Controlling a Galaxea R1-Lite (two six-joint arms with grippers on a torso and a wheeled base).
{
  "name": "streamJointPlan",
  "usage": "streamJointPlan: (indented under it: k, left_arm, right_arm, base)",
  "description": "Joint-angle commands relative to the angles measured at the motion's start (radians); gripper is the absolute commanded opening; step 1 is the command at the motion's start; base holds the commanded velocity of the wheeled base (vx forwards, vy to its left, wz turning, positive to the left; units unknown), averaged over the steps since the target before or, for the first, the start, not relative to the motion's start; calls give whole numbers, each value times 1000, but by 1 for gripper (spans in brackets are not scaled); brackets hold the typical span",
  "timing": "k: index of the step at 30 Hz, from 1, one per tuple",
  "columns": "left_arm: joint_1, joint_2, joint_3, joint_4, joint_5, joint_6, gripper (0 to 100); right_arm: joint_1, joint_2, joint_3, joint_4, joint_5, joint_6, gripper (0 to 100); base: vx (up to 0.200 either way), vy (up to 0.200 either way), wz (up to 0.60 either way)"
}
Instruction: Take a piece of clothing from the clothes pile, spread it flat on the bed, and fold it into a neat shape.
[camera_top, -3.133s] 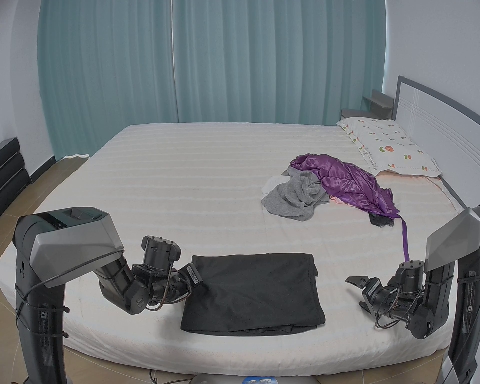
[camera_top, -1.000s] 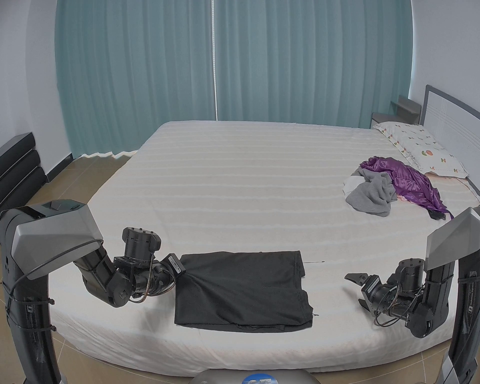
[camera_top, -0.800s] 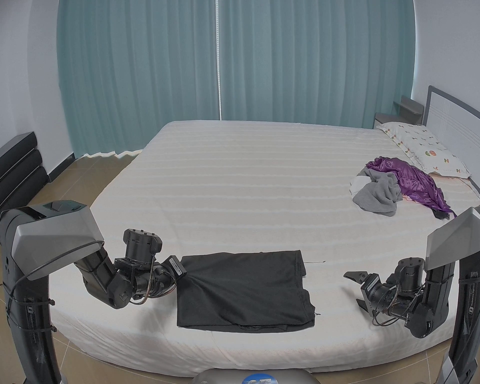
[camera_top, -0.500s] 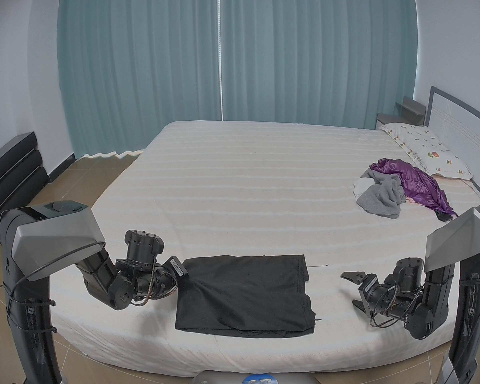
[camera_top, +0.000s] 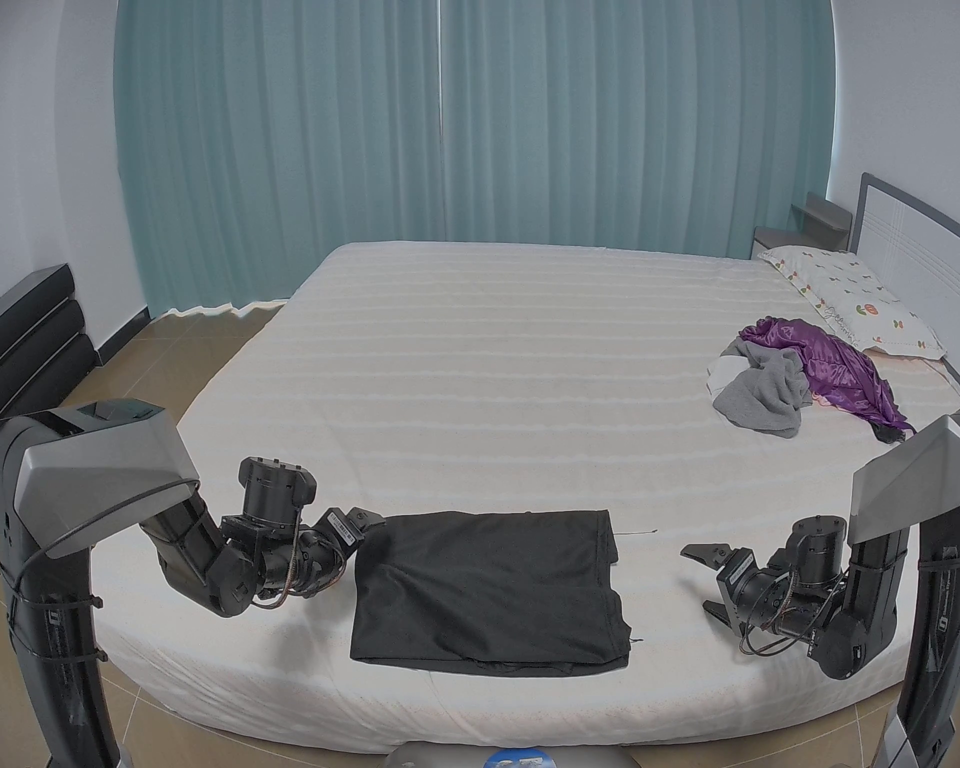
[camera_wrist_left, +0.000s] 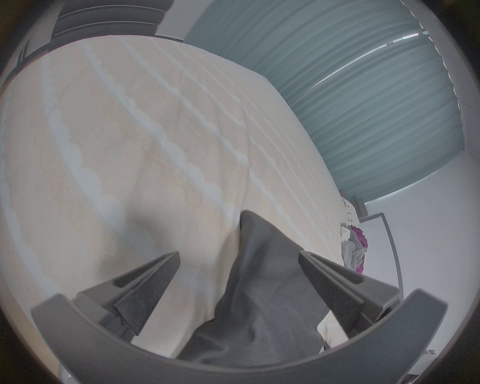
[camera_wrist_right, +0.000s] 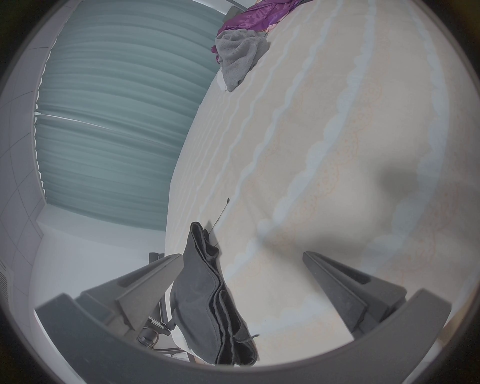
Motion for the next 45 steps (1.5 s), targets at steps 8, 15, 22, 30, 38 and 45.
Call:
streamJointPlan:
  k: [8,15,22,30,38,45]
  left_arm:
    - [28,-66,6,5,-1,-1,100]
    - [79,-146,15,3,-27,-1,100]
    - [99,-388,82,3,-28,14,100]
    - [99,-676,154,3,-5,129,100]
    - [109,-997,288,3,91,304,100]
    - [109,-1232,406,5,202,477,100]
  right_arm:
    - [-99,-57,-9,-15,-3,-4,100]
    - [-134,-248,36,-14,-8,-10,100]
    - [-203,-531,91,-9,-12,-154,100]
    - [-189,-821,174,-9,-12,-413,100]
    - [-128,-1140,218,134,-14,-525,100]
    - [-122,-1553,218,638,29,-709,100]
  base:
    - [0,0,0]
    - [0,0,0]
    - [0,0,0]
    - [0,0,0]
    - [0,0,0]
    - [0,0,0]
